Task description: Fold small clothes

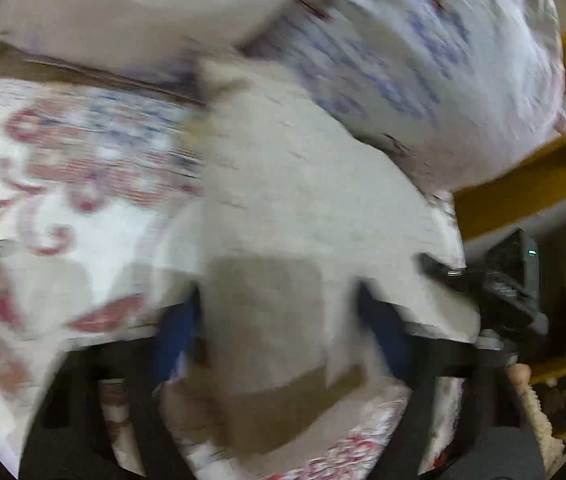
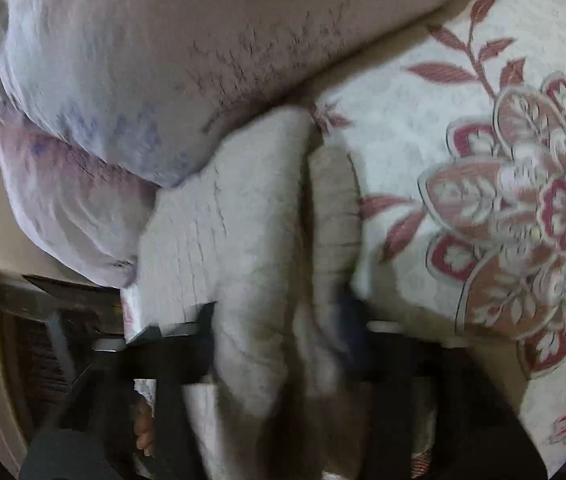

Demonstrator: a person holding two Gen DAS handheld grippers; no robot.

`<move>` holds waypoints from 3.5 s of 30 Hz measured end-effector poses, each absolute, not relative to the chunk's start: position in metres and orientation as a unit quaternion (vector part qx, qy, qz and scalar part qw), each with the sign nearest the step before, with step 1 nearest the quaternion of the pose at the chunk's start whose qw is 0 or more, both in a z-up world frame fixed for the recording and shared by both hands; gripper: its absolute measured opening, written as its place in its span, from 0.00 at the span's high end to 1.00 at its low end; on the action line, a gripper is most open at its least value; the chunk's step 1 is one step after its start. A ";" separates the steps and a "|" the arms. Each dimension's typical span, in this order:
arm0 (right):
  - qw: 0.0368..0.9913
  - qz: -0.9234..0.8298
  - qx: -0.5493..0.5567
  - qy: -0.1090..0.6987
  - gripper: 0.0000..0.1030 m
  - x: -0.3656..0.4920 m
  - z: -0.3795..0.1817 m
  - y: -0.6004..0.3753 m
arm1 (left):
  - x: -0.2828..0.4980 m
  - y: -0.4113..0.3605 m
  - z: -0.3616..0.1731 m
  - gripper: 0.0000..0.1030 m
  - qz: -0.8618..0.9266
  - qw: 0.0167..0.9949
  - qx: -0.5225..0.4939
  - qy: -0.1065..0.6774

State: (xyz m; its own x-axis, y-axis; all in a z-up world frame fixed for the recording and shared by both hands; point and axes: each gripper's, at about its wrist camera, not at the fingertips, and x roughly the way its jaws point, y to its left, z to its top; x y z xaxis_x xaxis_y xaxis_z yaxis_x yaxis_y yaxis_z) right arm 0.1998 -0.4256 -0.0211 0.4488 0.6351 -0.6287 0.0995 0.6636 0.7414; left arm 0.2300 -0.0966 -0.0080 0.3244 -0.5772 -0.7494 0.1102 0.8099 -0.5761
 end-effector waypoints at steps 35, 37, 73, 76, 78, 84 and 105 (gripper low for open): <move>0.923 0.068 0.110 0.363 0.05 0.046 0.038 -0.271 | 0.061 0.012 0.007 0.02 -0.126 0.879 -0.036 0.459; 0.932 0.045 0.100 0.346 0.04 0.032 0.033 -0.272 | 0.061 0.004 0.000 0.02 -0.126 0.873 -0.033 0.470; 0.906 0.021 0.008 0.423 0.01 0.014 -0.033 -0.228 | 0.056 -0.025 -0.016 0.02 -0.091 0.890 0.043 0.446; 0.906 0.021 0.008 0.423 0.01 0.014 -0.033 -0.228 | 0.055 -0.025 -0.016 0.02 -0.091 0.890 0.043 0.446; 0.906 0.021 0.008 0.422 0.01 0.014 -0.033 -0.228 | 0.056 -0.025 -0.016 0.02 -0.091 0.890 0.043 0.446; 0.906 0.021 0.008 0.422 0.01 0.015 -0.033 -0.228 | 0.055 -0.025 -0.016 0.02 -0.091 0.890 0.043 0.446; 0.906 0.021 0.008 0.422 0.01 0.015 -0.033 -0.228 | 0.056 -0.025 -0.017 0.02 -0.090 0.890 0.043 0.445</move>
